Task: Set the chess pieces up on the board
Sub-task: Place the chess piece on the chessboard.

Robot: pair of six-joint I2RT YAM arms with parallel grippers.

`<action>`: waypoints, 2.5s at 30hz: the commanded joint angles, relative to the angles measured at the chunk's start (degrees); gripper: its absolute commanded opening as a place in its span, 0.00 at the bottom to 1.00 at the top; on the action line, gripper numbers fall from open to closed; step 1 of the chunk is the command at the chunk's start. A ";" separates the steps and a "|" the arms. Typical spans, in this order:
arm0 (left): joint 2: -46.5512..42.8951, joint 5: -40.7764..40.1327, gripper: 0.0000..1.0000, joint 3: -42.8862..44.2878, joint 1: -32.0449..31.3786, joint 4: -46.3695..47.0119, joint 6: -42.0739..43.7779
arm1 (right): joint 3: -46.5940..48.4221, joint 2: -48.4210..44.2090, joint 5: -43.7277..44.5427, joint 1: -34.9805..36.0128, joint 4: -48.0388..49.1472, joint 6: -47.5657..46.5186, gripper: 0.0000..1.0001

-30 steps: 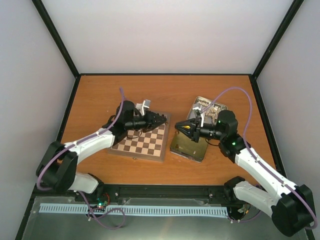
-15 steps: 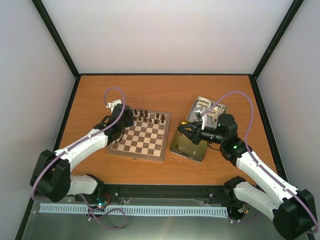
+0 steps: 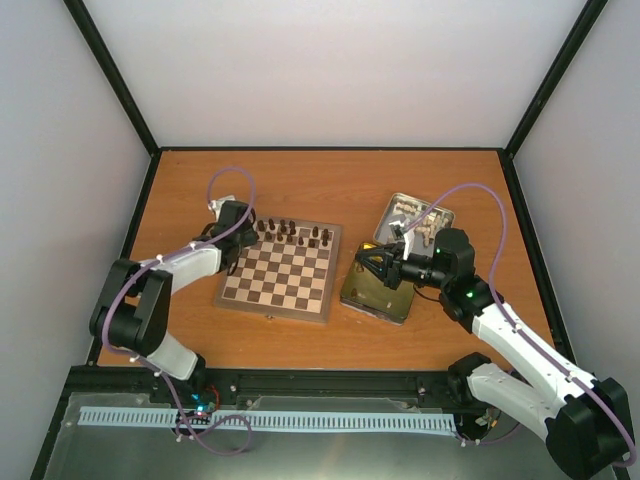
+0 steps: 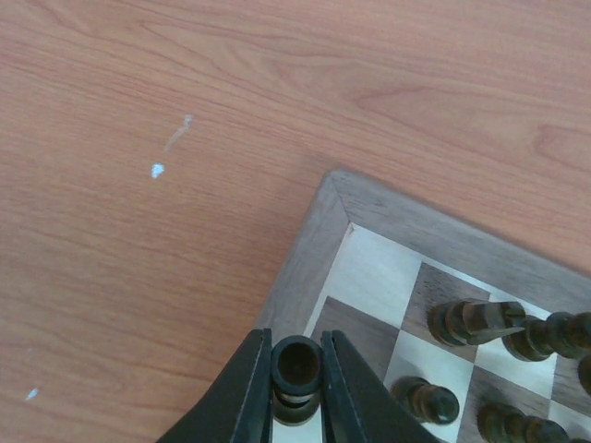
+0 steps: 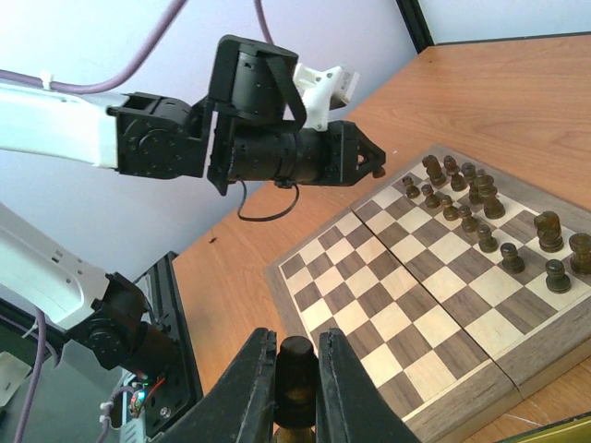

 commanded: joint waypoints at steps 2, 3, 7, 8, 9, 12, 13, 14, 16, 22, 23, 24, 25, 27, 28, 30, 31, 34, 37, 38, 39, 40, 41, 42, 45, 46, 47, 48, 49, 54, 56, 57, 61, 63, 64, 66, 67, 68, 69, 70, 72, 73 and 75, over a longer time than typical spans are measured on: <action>2.89 3.75 0.06 2.94 0.55 7.12 7.20 | -0.43 0.22 -0.53 0.23 1.36 0.19 0.06; 2.86 4.68 0.07 2.44 0.55 7.99 7.49 | -0.43 0.38 -0.50 0.24 1.34 0.05 0.06; 3.01 5.41 0.14 1.23 0.55 9.45 8.12 | 0.01 1.17 -0.62 0.24 1.42 -0.08 0.06; 3.00 4.60 0.15 0.91 0.55 9.95 8.30 | 0.04 1.41 -0.70 0.24 1.44 -0.12 0.06; 3.09 4.10 0.16 0.49 0.55 10.56 8.96 | 0.07 1.65 -0.79 0.24 1.45 -0.11 0.06; 4.42 3.29 0.15 1.04 0.55 11.07 9.89 | 0.16 2.34 -1.04 0.24 1.55 -0.15 0.06; 5.34 3.17 0.15 1.63 0.55 10.99 9.89 | 0.24 2.60 -1.19 0.24 1.54 -0.07 0.06; 6.02 3.07 0.15 2.21 0.55 11.07 9.78 | 0.32 2.77 -1.31 0.19 1.55 -0.07 0.06; 7.44 3.42 0.15 3.29 0.55 11.12 9.83 | 0.62 3.03 -1.42 0.23 1.35 0.04 0.06; 10.94 2.18 0.15 6.46 0.55 10.73 10.07 | 0.70 2.68 -1.24 0.24 1.29 0.37 0.06; 11.28 2.07 0.16 6.75 0.55 10.50 10.04 | 0.74 2.70 -1.23 0.24 1.28 0.47 0.06; 11.62 1.84 0.16 7.04 0.55 10.32 9.94 | 0.70 2.76 -1.24 0.24 1.23 0.54 0.06; 11.72 1.62 0.17 7.17 0.55 10.12 9.81 | 0.71 2.76 -1.23 0.24 1.31 0.62 0.06; 11.76 1.59 0.22 7.12 0.55 9.92 9.71 | 0.77 2.65 -1.24 0.23 1.32 0.75 0.06; 11.74 1.63 0.26 7.07 0.55 9.64 9.47 | 0.77 2.68 -1.24 0.23 1.33 0.74 0.06; 11.27 2.26 0.33 6.94 0.55 8.85 8.90 | 0.90 2.62 -1.24 0.22 1.26 0.80 0.06; 10.83 2.83 0.36 6.86 0.55 8.31 8.52 | 0.94 2.60 -1.29 0.24 1.26 0.81 0.06; 8.64 3.68 0.42 6.56 0.51 6.44 7.10 | 1.10 2.39 -1.32 0.25 1.31 0.97 0.06; 5.70 2.63 0.44 8.59 0.60 1.66 4.97 | 1.04 2.00 -1.42 0.24 1.21 1.18 0.06; 4.93 2.21 0.46 9.74 0.76 -0.89 3.70 | 1.04 1.91 -1.42 0.24 1.12 1.23 0.06; 4.31 2.29 0.48 11.66 1.15 -3.43 2.73 | 1.04 1.76 -1.49 0.24 0.96 1.29 0.06; 3.77 2.72 0.49 13.02 1.59 -5.71 2.04 | 1.03 1.62 -1.47 0.23 0.84 1.17 0.06; 3.37 3.46 0.49 14.19 2.01 -7.69 1.48 | 0.96 1.45 -1.43 0.24 0.67 1.18 0.06; 3.06 4.20 0.50 15.09 2.43 -9.30 1.13 | 0.84 1.33 -1.34 0.24 0.66 1.17 0.06; 2.60 5.94 0.50 17.03 3.13 -13.46 0.42 | 0.69 1.04 -1.18 0.24 0.71 1.37 0.06; 2.51 6.53 0.49 17.42 3.18 -14.24 0.27 | 0.69 1.03 -0.99 0.22 0.68 1.42 0.06; 2.30 7.33 0.49 17.67 3.19 -14.77 0.13 | 0.69 1.08 -0.85 0.18 0.59 1.43 0.06; 1.81 8.10 0.48 17.92 3.19 -15.53 -0.11 | 0.85 1.15 -0.51 0.21 0.29 1.48 0.06; 1.11 9.01 0.48 17.87 3.19 -15.70 -0.31 | 1.05 1.27 0.20 0.23 -0.19 1.52 0.06; -6.92 16.86 0.49 14.44 3.18 -14.72 -1.33 | 2.13 4.04 5.32 1.06 -0.34 0.86 0.07; -10.69 20.32 0.50 12.00 3.19 -14.21 -2.06 | 3.20 6.67 9.46 3.58 0.85 -1.06 0.07; -12.46 21.05 0.50 10.96 3.19 -14.43 -2.57 | 3.44 8.20 11.42 5.36 2.32 -1.84 0.07; -19.10 23.34 0.51 8.14 3.19 -15.92 -3.40 | 4.45 16.34 21.13 14.05 10.25 -4.09 0.08; -22.01 23.89 0.51 7.36 3.19 -17.56 -3.53 | 4.94 21.26 27.84 18.61 15.19 -5.61 0.08; -23.51 23.95 0.51 7.03 3.19 -18.50 -3.58 | 5.50 23.84 31.72 20.62 17.93 -6.18 0.08; -27.13 23.38 0.52 6.79 3.19 -20.39 -3.32 | 7.00 29.12 38.09 23.58 22.89 -7.09 0.07; -28.59 22.69 0.52 6.90 3.23 -21.56 -3.06 | 7.74 31.83 40.32 24.62 25.32 -7.15 0.07; -30.07 21.57 0.53 7.00 3.19 -22.57 -2.75 | 8.62 34.53 41.33 25.40 28.31 -7.18 0.07; -31.39 20.92 0.54 7.01 3.19 -23.50 -2.44 | 9.54 37.24 42.52 25.98 30.64 -7.14 0.07; -32.41 20.45 0.55 7.02 3.19 -24.32 -2.19 | 10.48 40.99 43.92 26.75 32.66 -7.11 0.07; -33.81 20.89 0.55 6.76 3.19 -25.72 -2.09 | 12.68 46.25 46.56 28.00 36.23 -7.74 0.07; -34.21 21.33 0.55 6.49 3.19 -26.28 -2.16 | 13.71 48.74 47.97 28.61 37.96 -8.13 0.07; -34.73 22.62 0.55 5.56 3.19 -26.92 -2.53 | 15.76 53.38 51.23 29.63 40.76 -9.34 0.07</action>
